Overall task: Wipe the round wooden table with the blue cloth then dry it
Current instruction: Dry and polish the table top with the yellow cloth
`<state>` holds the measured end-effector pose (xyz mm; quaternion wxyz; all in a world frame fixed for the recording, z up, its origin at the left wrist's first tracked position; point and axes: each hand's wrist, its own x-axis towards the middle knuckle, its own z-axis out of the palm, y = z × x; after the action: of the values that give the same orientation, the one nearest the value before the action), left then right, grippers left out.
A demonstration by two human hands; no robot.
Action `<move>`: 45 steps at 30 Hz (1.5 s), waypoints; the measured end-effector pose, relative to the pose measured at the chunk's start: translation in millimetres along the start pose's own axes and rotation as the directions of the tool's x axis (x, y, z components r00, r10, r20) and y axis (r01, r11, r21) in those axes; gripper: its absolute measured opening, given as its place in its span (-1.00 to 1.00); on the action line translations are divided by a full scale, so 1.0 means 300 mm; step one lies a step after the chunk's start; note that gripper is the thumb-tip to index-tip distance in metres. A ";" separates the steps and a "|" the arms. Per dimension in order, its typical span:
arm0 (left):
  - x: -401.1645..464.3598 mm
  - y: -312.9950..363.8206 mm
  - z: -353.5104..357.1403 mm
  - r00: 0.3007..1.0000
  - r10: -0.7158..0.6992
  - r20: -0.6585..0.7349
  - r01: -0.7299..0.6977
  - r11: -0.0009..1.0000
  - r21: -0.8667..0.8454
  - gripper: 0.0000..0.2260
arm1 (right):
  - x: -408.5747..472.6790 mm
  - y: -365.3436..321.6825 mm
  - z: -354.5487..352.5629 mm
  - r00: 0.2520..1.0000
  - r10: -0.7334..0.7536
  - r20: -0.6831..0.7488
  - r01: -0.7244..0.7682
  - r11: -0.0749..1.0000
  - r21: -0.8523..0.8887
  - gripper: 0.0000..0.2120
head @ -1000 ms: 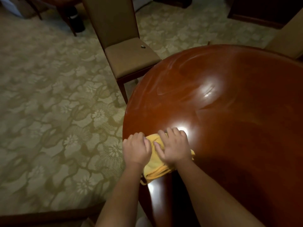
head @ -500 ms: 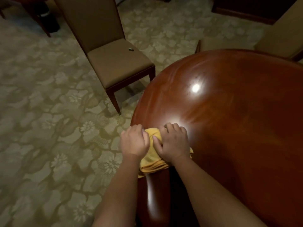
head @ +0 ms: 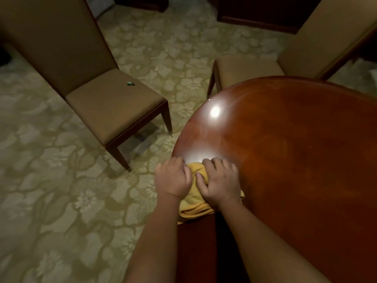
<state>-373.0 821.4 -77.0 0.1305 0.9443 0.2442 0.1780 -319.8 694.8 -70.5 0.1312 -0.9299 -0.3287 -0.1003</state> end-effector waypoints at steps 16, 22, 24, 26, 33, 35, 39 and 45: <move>0.364 -0.016 0.117 0.999 0.020 0.034 -0.019 0.999 -0.041 -0.59 | 0.332 0.061 0.107 0.993 0.056 -0.106 -0.062 0.997 -0.050 -0.63; 0.464 -0.016 0.149 0.996 0.085 0.018 -0.085 0.996 -0.029 -0.56 | 0.415 0.079 0.128 0.986 0.092 -0.140 -0.100 0.994 -0.048 -0.63; 0.525 -0.013 0.171 0.996 0.092 -0.002 -0.092 0.995 -0.032 -0.56 | 0.465 0.094 0.147 0.979 0.102 -0.175 -0.113 0.992 -0.055 -0.65; 0.590 -0.003 0.193 0.996 0.084 -0.014 -0.084 0.996 -0.035 -0.59 | 0.528 0.113 0.164 0.977 0.118 -0.176 -0.130 0.990 -0.057 -0.65; 0.705 0.011 0.231 0.999 0.047 0.000 -0.047 0.999 0.000 -0.60 | 0.676 0.164 0.191 0.982 0.096 -0.161 -0.103 0.994 -0.036 -0.60; 0.678 0.021 0.201 0.997 0.068 0.025 -0.070 0.995 0.074 -0.60 | 0.660 0.162 0.180 0.986 0.087 -0.143 -0.090 0.996 -0.013 -0.58; 0.570 0.012 0.154 0.994 0.090 0.065 -0.098 0.988 0.119 -0.60 | 0.568 0.135 0.154 0.988 0.053 -0.144 -0.056 0.998 -0.015 -0.63; 0.268 -0.008 0.079 0.998 0.066 0.017 -0.067 0.992 0.110 -0.72 | 0.275 0.051 0.076 0.996 0.061 -0.068 -0.062 0.998 -0.006 -0.67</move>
<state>-298.7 860.3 -77.3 0.0738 0.9588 0.2212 0.1622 -244.7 738.7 -72.3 0.1418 -0.9361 -0.2950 -0.1291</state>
